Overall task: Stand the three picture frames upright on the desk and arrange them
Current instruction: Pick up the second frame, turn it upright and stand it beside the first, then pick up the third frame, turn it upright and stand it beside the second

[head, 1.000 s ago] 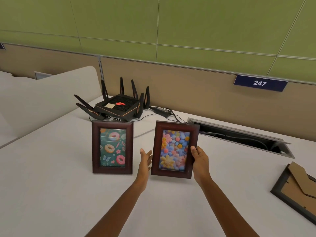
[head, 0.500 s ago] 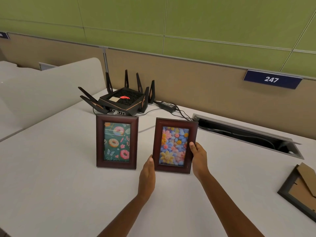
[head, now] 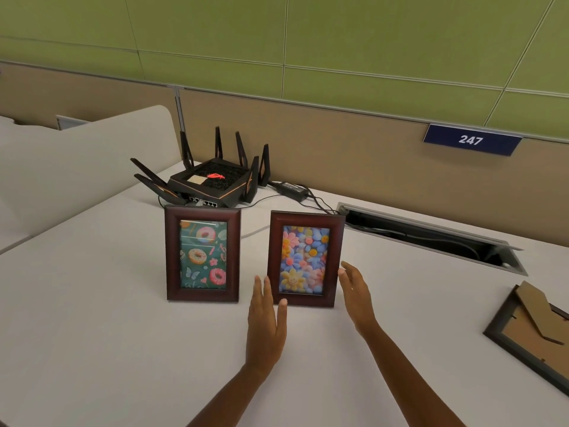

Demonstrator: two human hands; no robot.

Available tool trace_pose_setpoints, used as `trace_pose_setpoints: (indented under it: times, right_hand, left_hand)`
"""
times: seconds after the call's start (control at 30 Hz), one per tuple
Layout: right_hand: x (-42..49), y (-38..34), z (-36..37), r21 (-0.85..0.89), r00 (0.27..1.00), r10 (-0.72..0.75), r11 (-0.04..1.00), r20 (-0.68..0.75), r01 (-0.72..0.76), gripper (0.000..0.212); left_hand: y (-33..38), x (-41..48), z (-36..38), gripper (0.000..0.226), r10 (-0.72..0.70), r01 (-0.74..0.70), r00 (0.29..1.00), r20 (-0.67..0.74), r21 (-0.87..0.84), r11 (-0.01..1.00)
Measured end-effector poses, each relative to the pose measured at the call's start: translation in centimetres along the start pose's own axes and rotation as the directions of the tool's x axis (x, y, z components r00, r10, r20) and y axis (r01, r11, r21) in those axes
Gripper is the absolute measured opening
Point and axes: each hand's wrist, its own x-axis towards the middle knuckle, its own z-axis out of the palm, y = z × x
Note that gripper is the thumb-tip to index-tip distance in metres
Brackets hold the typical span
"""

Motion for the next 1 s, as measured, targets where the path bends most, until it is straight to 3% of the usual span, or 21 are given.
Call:
trace_pose_setpoints:
  times: [0.1,0.23,0.47,0.6,0.63,0.7,0.77,1.0]
  right_hand:
    - [-1.4,1.7,-1.2,-0.124,0.998,-0.002,0.992,-0.062,-0.005,0.039]
    - [-3.3,2.9,-3.2,-0.216,0.996,0.017,0.976,-0.088,-0.036,0.038]
    - [-6.6,4.1,-7.9,-0.388,0.99,-0.028,0.921,-0.138,-0.028,0.032]
    - [-8.4,5.6,-11.5,-0.557,0.991,-0.026,0.829,-0.129,-0.05,0.032]
    - [-8.8,6.0,-12.4,-0.604,0.99,-0.007,0.793,-0.137,-0.078,0.034]
    - [-9.6,6.9,-14.4,-0.671,0.983,0.023,0.728,-0.182,-0.141,0.035]
    - [-10.5,7.8,-16.2,-0.708,0.969,0.019,0.679,-0.245,-0.192,0.036]
    - [-12.5,9.2,-21.6,-0.696,0.871,-0.032,0.617,-0.49,-0.368,0.036]
  left_hand:
    - [0.7,-0.9,-0.1,0.076,0.21,-0.219,0.975,0.065,0.191,0.957]
    - [2.2,-1.9,0.2,0.067,0.215,-0.322,0.924,0.317,0.338,0.884]
    - [4.1,-3.1,4.1,0.073,0.247,-0.43,0.826,0.507,0.284,0.857]
    - [5.7,-3.5,7.1,0.059,0.279,-0.486,0.812,0.513,0.329,0.809]
    - [6.0,-3.8,8.0,0.054,0.266,-0.492,0.78,0.566,0.293,0.82]
    - [6.4,-4.1,9.9,0.054,0.229,-0.531,0.685,0.691,0.259,0.807]
    - [6.9,-4.6,11.7,0.055,0.23,-0.563,0.65,0.724,0.256,0.786]
    - [10.0,-5.6,15.1,0.056,0.207,-0.588,0.592,0.779,0.242,0.772]
